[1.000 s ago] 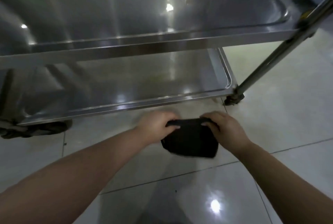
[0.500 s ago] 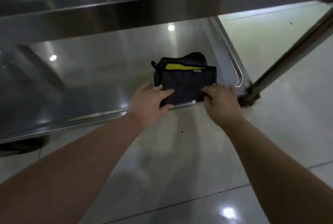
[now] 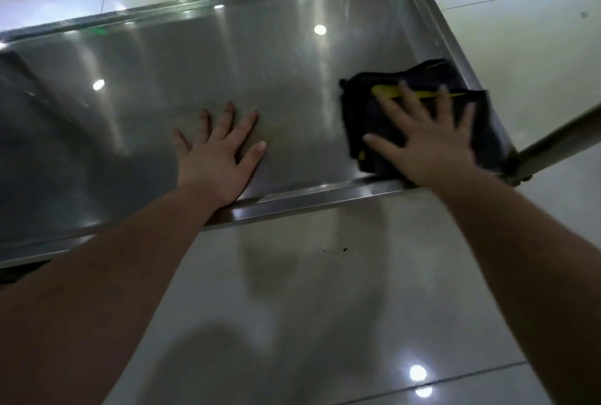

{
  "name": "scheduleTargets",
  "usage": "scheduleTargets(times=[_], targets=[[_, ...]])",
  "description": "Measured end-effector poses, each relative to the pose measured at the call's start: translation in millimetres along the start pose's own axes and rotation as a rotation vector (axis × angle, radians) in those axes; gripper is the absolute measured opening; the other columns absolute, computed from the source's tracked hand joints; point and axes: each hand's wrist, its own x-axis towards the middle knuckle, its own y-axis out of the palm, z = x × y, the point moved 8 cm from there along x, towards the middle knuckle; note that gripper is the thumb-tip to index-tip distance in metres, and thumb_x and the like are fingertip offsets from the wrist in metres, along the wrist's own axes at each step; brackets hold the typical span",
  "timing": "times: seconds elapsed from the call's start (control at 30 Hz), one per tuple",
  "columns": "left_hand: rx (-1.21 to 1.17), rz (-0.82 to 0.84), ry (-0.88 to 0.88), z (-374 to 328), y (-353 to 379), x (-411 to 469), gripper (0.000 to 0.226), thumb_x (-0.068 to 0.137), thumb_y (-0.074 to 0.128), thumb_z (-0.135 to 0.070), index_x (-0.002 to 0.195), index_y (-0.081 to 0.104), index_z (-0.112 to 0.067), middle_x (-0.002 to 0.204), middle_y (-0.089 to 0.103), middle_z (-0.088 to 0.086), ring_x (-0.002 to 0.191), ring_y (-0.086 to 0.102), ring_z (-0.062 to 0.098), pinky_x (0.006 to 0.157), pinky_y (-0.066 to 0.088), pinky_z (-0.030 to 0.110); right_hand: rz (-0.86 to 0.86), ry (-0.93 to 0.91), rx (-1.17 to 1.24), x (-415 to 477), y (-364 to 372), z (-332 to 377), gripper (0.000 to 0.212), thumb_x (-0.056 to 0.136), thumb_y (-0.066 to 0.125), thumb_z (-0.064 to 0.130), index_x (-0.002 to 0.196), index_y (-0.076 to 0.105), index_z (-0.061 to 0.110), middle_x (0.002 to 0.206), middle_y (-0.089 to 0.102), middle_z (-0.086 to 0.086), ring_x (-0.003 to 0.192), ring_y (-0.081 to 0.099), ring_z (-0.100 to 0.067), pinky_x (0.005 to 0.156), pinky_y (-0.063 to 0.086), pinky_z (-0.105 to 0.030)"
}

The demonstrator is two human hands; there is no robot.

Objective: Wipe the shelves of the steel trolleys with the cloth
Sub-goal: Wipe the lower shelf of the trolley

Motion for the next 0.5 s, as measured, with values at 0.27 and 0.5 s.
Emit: scheduleTargets(times=[0.27,0.5], targets=[[0.021,-0.034,0.016,-0.6,1.5,-0.4,0.053,0.099,0.015,-0.057,0.15,0.001,-0.055,0.165,-0.001,-0.012,0.151,-0.003,0.029,0.113,-0.002,0.068,-0.026,-0.167,0.019,-33.8,10.4,82.9,0.075,0.077,0.004,0.084,0.147,-0.007,0.057,0.163,-0.003,0.013,0.147,-0.007,-0.045,0.112,-0.006,-0.068],[0.014,-0.058,-0.006,0.8,0.4,-0.2,0.056,0.1,0.015,-0.049,0.154,0.003,-0.044,0.165,0.0,-0.012,0.151,-0.002,0.026,0.114,-0.003,0.065,0.022,-0.173,0.043,73.3,13.3,149.0,0.067,0.085,0.011,0.081,0.146,-0.004,0.058,0.163,-0.011,0.015,0.145,-0.019,-0.042,0.108,-0.017,-0.068]])
